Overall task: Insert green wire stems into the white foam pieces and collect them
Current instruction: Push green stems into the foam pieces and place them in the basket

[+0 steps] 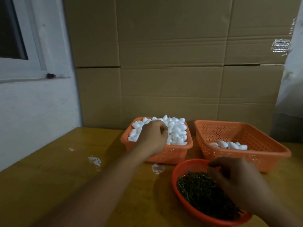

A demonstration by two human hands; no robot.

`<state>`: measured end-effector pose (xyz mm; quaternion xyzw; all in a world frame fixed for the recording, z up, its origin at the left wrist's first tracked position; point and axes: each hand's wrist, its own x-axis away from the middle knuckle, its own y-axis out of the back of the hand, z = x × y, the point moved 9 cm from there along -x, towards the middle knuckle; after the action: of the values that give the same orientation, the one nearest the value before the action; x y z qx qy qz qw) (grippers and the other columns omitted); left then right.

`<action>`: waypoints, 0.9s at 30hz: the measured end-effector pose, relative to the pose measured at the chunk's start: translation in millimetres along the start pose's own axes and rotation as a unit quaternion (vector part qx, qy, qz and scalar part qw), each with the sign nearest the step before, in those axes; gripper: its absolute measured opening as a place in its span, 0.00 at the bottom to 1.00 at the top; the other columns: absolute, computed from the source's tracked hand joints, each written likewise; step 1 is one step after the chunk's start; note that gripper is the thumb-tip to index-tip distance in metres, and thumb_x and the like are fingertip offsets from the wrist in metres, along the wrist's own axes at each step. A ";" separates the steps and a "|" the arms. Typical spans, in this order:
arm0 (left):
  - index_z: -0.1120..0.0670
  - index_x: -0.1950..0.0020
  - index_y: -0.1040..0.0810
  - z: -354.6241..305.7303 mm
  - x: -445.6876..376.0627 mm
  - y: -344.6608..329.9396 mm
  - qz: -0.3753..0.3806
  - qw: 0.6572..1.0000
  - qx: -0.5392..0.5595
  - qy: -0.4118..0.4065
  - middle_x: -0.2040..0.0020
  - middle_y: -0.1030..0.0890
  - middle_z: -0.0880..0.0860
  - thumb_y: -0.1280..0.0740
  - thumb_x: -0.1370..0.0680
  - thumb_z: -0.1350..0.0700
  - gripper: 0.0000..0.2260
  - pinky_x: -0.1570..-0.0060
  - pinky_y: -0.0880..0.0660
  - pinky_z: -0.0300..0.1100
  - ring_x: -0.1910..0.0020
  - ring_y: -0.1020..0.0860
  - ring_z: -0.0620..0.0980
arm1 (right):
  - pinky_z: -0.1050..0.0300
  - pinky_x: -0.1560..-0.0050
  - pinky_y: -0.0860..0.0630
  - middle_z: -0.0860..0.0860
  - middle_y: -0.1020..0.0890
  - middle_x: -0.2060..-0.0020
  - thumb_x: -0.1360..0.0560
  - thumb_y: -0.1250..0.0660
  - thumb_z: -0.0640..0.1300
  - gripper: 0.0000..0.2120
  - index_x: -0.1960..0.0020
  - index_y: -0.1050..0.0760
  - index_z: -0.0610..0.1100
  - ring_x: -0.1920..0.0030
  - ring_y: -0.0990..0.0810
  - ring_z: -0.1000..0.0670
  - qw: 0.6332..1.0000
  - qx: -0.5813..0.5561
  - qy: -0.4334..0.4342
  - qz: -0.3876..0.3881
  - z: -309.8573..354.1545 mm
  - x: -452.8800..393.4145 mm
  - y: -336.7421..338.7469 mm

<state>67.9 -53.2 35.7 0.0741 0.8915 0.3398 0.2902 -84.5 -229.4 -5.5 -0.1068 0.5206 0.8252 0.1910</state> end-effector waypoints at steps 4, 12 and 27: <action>0.50 0.57 0.18 22.3 -33.7 -2.4 0.058 0.987 -0.141 0.055 0.47 0.17 0.50 0.37 0.20 0.56 0.10 0.42 0.24 0.52 0.45 0.20 0.54 | 0.53 0.62 0.19 0.61 0.18 0.69 0.27 0.28 0.55 0.03 0.54 0.18 0.61 0.66 0.18 0.59 1.000 0.001 0.003 -0.026 1.3 6.2 4.2; 0.44 0.47 0.24 52.9 -69.8 -49.2 0.170 0.931 -0.312 0.082 0.36 0.26 0.51 0.34 0.22 0.43 0.08 0.35 0.33 0.57 0.34 0.30 0.56 | 0.58 0.65 0.21 0.62 0.18 0.70 0.27 0.29 0.57 0.07 0.50 0.17 0.60 0.67 0.19 0.61 1.000 0.002 -0.015 -0.011 -2.3 10.1 1.7; 0.40 0.31 0.30 58.3 -68.3 -57.7 0.166 0.926 -0.321 0.109 0.29 0.35 0.49 0.30 0.24 0.45 0.23 0.43 0.34 0.52 0.36 0.36 0.53 | 0.55 0.56 0.20 0.61 0.18 0.67 0.27 0.30 0.58 0.05 0.52 0.19 0.64 0.63 0.18 0.58 1.000 0.019 -0.005 -0.003 0.4 12.3 -4.1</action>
<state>160.8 -86.6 -4.8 0.0867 0.7355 0.6575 0.1388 -93.9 -225.0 -13.3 -0.1011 0.5347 0.8152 0.1983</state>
